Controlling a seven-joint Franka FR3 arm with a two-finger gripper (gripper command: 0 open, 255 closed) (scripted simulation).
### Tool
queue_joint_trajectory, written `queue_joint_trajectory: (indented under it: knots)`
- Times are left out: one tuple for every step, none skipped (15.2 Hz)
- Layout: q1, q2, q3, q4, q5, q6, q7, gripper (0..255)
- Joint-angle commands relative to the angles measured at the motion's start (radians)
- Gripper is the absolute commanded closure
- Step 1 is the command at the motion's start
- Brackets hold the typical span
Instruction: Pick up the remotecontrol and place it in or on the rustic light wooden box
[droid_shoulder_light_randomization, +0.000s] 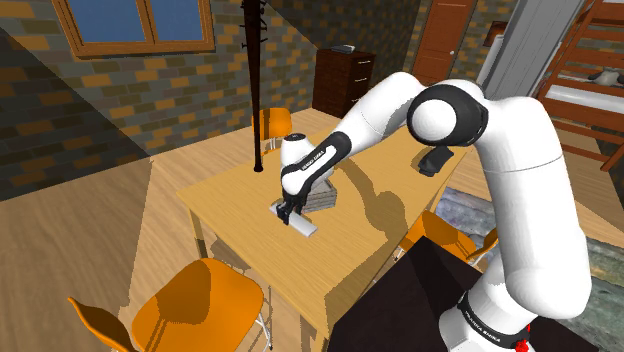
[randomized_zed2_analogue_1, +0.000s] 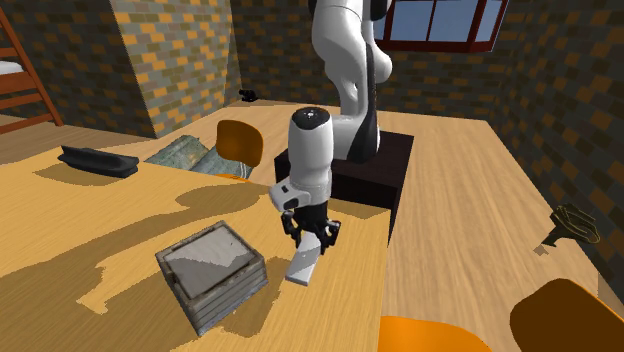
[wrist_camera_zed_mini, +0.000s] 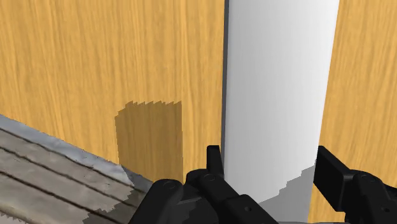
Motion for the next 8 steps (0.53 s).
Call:
queue_joint_trajectory:
  knots:
    - [-0.001, -0.022, 0.001, -0.006, 0.001, -0.016, -0.001, 255]
    - [-0.002, -0.033, 0.002, -0.008, 0.002, -0.025, -0.002, 255]
    - [-0.002, -0.044, 0.003, -0.01, 0.003, -0.034, -0.002, 255]
    - [-0.003, -0.054, 0.003, -0.011, 0.004, -0.043, -0.003, 255]
    - [-0.003, -0.065, 0.004, -0.012, 0.004, -0.052, -0.004, 255]
    - [-0.004, -0.075, 0.004, -0.014, 0.005, -0.061, -0.004, 255]
    - [-0.004, -0.085, 0.005, -0.014, 0.006, -0.071, -0.005, 255]
    - [-0.004, -0.095, 0.006, -0.015, 0.007, -0.08, -0.005, 255]
